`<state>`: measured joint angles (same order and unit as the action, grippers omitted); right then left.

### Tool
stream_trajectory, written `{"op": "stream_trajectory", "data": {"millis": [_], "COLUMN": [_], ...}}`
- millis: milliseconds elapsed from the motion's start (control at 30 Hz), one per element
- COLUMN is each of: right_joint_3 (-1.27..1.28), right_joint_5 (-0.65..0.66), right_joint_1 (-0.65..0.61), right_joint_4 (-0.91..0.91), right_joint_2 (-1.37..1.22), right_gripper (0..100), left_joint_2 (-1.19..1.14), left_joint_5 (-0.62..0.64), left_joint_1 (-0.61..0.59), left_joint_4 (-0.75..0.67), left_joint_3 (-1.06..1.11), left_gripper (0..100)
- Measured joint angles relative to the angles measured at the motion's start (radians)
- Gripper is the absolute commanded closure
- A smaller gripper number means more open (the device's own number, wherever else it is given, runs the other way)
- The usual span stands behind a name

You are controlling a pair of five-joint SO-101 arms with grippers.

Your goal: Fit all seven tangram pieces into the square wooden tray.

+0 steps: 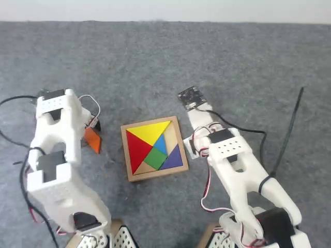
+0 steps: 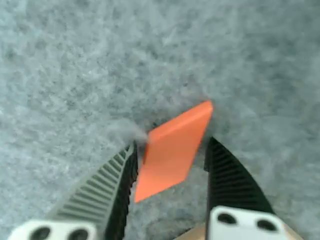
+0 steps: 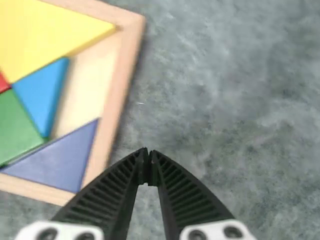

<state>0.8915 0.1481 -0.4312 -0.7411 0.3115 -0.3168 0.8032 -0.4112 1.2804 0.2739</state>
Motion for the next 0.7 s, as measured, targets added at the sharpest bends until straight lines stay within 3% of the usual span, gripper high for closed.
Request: {"op": "stream_trajectory", "data": {"millis": [467,700], "right_joint_3": [0.0,0.0], "right_joint_5": [0.0,0.0], "right_joint_1": [-0.006,-0.006], "right_joint_4": [-0.018,-0.018], "right_joint_2": [0.0,0.0], "right_gripper": [99.1,99.1], "left_joint_2": [-0.058,-0.064], "left_joint_5": [0.0,-0.264], "left_joint_1": [0.009,0.006], "left_joint_4": [-0.008,-0.009], "left_joint_3": [-0.034,-0.058], "left_gripper": [79,79]}}
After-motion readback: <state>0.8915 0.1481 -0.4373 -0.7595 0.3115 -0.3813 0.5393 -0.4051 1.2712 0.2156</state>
